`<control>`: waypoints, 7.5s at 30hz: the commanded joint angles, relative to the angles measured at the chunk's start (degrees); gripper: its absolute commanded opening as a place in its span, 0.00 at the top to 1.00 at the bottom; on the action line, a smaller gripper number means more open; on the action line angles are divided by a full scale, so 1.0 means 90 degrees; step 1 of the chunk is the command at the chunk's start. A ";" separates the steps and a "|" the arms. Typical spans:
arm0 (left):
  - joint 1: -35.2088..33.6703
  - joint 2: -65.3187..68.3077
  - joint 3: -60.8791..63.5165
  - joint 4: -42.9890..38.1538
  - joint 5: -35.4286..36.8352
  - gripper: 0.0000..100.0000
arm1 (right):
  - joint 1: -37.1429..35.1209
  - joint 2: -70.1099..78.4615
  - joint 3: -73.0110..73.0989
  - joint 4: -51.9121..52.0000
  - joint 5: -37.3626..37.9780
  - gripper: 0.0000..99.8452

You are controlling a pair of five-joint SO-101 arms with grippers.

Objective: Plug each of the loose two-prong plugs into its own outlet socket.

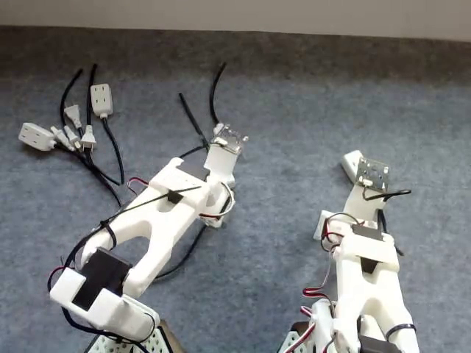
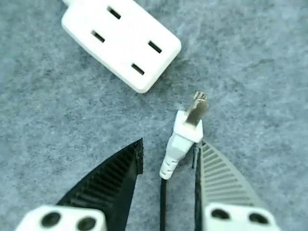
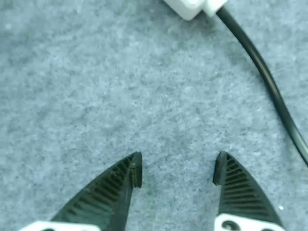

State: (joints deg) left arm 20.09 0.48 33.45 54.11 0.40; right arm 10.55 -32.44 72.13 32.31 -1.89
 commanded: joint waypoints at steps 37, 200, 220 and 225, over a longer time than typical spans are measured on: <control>0.0444 -0.0005 -0.0142 -0.0391 0.0020 0.87 | -0.0044 -0.0054 -0.0015 -0.0093 0.0039 0.75; 0.0044 -0.9499 0.4596 -0.3546 0.0928 0.99 | 0.0542 -0.1812 -0.5524 0.4928 0.2364 0.99; -0.0308 -0.0689 -0.3961 0.1973 -0.1592 0.99 | 0.1011 -0.1812 0.0181 0.2750 0.0049 0.99; -0.0278 0.0679 -0.5358 0.2589 -0.2413 0.99 | 0.0943 -0.1812 0.0982 0.1998 0.0000 0.99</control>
State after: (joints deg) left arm 17.54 1.80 -6.55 74.59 -17.45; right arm 18.99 -47.82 77.67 54.81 -1.01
